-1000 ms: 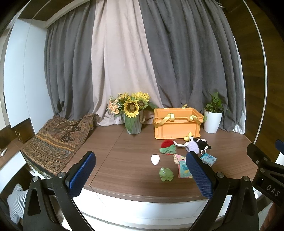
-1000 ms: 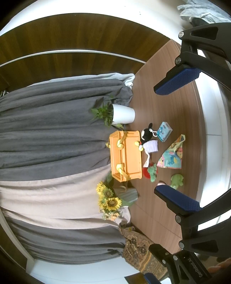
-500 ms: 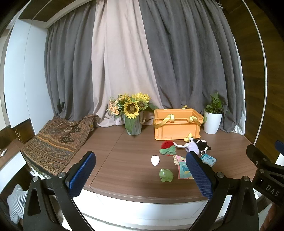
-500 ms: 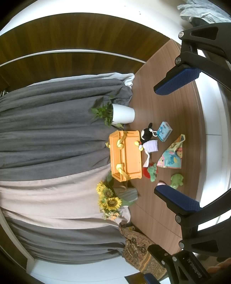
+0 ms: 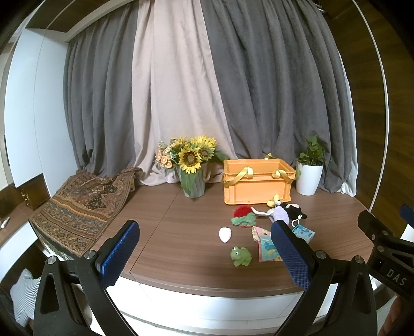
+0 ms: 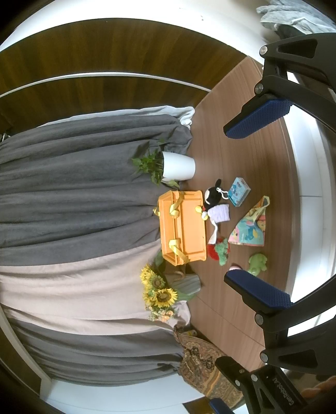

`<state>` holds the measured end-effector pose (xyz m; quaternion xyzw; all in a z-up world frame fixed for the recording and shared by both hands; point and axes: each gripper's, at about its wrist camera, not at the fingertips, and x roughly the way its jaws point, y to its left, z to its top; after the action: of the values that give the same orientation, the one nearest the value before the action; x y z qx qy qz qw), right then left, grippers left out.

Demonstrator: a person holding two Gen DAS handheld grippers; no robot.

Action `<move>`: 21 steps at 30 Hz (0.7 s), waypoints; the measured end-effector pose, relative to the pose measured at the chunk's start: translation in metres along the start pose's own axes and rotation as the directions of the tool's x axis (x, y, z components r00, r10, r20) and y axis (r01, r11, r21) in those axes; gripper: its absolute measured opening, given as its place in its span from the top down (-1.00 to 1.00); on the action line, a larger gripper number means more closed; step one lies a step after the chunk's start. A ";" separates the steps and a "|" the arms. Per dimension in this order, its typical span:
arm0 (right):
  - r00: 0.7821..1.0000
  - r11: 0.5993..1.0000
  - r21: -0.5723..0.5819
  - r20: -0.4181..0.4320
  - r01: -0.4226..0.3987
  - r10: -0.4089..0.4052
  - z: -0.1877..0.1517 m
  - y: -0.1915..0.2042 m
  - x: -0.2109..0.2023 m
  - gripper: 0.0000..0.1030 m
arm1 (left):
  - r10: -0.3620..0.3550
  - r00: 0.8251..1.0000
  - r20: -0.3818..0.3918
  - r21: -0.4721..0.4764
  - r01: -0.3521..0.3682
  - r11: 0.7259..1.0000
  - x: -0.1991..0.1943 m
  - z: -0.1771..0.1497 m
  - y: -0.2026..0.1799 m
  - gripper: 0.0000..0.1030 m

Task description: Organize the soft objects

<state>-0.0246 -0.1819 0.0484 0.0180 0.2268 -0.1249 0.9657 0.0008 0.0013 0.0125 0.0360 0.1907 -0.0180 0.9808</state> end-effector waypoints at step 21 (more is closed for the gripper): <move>1.000 1.000 0.004 -0.018 -0.008 0.008 -0.003 0.001 0.005 -0.99 | -0.008 0.999 -0.037 0.002 0.008 1.000 0.020 -0.005 -0.007 -1.00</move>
<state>-0.0216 -0.1814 0.0436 0.0220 0.2353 -0.1214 0.9641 0.0170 -0.0058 0.0004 0.0366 0.2088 -0.0215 0.9770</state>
